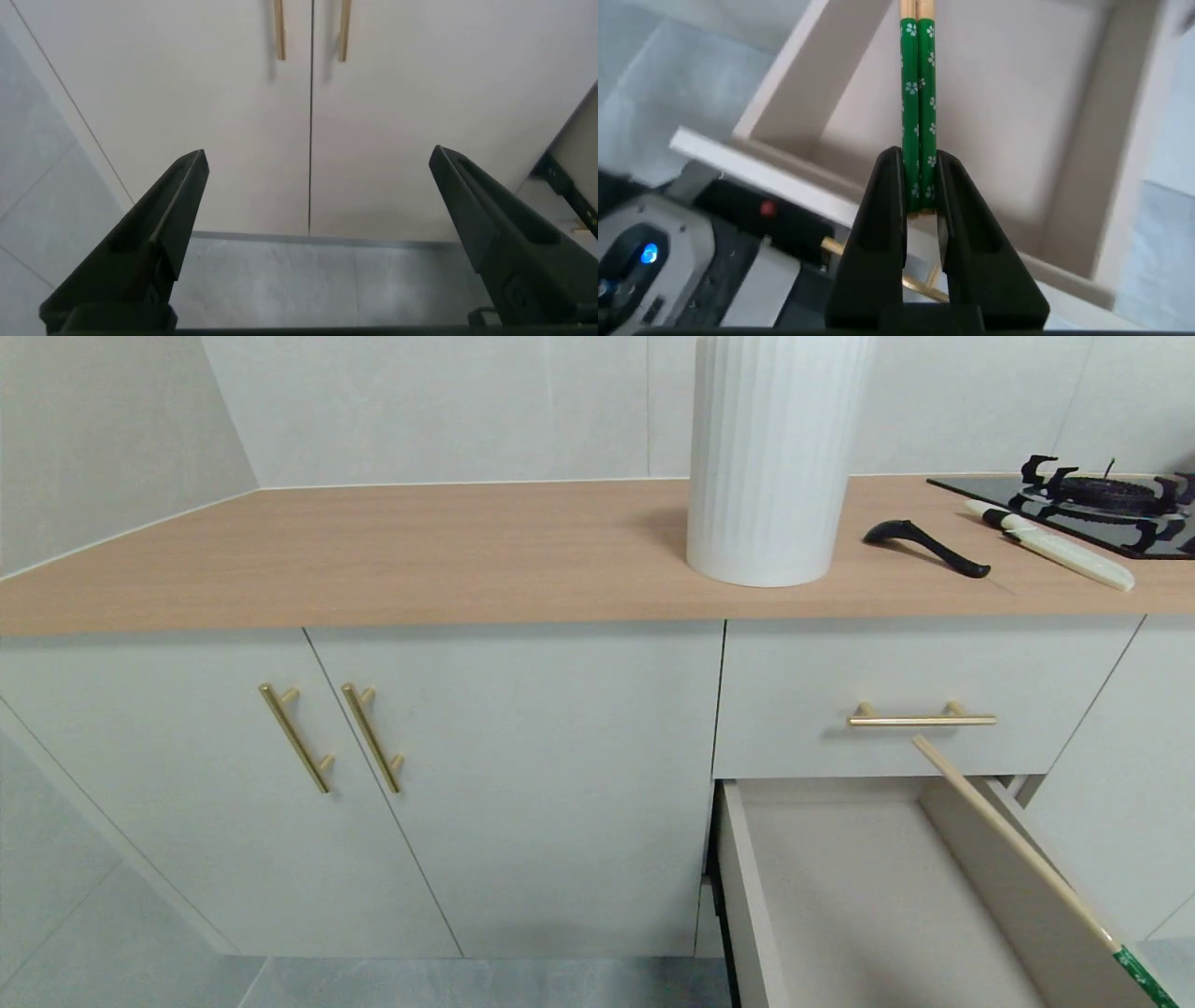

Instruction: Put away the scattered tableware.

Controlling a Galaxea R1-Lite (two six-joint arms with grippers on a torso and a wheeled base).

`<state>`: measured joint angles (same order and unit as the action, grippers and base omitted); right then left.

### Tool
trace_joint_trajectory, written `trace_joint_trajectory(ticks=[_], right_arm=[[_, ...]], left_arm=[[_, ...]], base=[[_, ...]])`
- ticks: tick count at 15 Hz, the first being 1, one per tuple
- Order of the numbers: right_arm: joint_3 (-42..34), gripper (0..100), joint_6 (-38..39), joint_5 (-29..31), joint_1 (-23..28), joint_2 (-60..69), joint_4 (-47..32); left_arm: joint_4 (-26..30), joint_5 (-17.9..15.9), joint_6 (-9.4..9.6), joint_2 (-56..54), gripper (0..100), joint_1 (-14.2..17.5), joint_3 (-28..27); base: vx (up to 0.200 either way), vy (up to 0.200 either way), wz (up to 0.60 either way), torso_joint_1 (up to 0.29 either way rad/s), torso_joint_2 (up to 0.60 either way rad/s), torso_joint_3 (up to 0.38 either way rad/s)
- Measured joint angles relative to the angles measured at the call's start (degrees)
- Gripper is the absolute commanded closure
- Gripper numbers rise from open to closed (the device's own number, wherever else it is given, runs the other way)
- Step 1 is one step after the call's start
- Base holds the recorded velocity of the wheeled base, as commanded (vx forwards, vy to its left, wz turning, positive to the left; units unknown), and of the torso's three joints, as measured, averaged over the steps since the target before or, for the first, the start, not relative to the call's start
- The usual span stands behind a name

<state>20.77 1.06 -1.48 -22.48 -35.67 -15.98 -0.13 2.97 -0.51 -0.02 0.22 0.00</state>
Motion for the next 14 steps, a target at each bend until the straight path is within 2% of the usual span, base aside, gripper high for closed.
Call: trace_joint_trajectory(ticks=[4,8,11,14], right_arm=[[-0.4,100,-3.17,-0.44,-0.06,-3.08,-0.68],[1.61,100,-2.8,-0.44,-0.94,-16.4,-1.56],[6.7,100,0.28,-0.4,-1.52,-31.35,-1.56],[15.19,100,4.92,-0.07,-1.91,-46.54,-1.5]], left_arm=[[0.0,0.0,0.0,0.0,0,0.02,0.0],[0.02,0.0,0.0,0.0,0,0.02,0.0],[0.02,0.0,0.0,0.0,0,-0.01,0.0],[0.02,-0.02,0.0,0.0,0,0.02,0.0]], base=[[0.0,0.0,0.0,0.0,0.0,0.0],[0.0,0.0,0.0,0.0,0.0,0.0],[0.0,0.0,0.0,0.0,0.0,0.0],[0.0,0.0,0.0,0.0,0.0,0.0]])
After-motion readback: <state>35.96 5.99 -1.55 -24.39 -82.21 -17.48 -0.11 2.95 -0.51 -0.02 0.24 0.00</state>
